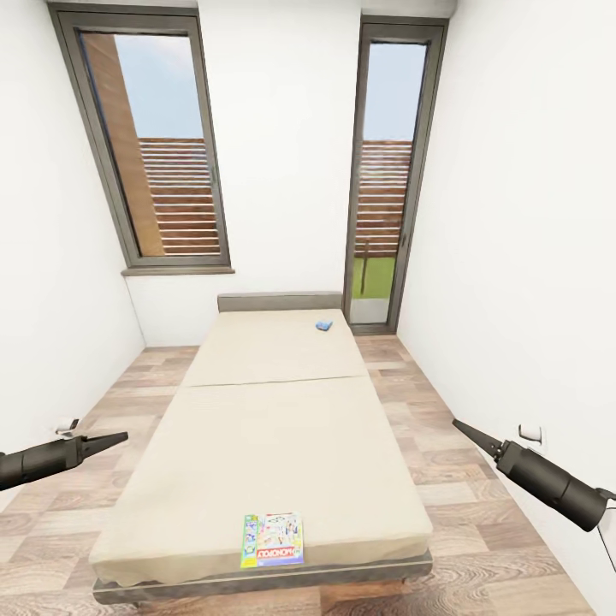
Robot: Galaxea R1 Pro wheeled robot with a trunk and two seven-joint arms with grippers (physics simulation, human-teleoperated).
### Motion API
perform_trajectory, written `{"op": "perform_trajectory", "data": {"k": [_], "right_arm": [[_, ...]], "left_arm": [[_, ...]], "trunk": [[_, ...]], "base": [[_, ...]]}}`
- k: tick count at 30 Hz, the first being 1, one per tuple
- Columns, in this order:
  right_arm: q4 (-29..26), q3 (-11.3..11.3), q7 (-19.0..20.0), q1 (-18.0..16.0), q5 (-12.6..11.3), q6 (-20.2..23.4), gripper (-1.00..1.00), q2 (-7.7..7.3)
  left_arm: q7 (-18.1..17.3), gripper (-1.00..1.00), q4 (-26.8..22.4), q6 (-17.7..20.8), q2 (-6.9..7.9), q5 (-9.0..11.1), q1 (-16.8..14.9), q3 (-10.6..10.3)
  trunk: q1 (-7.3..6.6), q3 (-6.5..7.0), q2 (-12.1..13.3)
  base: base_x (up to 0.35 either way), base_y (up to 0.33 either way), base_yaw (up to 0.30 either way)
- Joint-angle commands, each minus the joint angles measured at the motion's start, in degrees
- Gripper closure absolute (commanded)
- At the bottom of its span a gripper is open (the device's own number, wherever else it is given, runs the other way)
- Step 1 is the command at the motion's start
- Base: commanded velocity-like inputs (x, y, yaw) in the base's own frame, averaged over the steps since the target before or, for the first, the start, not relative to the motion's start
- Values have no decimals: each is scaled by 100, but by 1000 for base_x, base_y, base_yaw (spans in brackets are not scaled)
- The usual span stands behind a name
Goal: Put all the toys in the child's room - the three board games (two on the bed and one on the table), the two jigsaw puzzles on the table, and the tennis ball on the table - inside the toy box on the table in the child's room.
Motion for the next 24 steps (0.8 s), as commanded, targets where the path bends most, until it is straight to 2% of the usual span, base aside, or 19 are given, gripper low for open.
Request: {"op": "perform_trajectory", "data": {"k": [1, 9, 17, 24], "right_arm": [[2, -3, 6, -6, -16, 33, -100, -1], [9, -3, 4, -6, -17, 35, -100, -1], [10, -2, 1, -6, -17, 42, -100, -1], [10, -1, -2, -6, -17, 42, -100, -1]], "left_arm": [[-22, -100, -1, 100, 1, 1, -6, -7], [-22, -100, -5, 515, 1, 2, -6, 4], [-22, -100, -7, 1095, 4, -20, -6, -14], [-22, -100, -7, 1296, 2, -45, -6, -19]], "trunk": [[4, -14, -14], [4, -14, -14], [4, -14, -14], [26, -32, -54]], "base": [[-1, 0, 0], [0, 0, 0], [0, 0, 0], [0, 0, 0]]}}
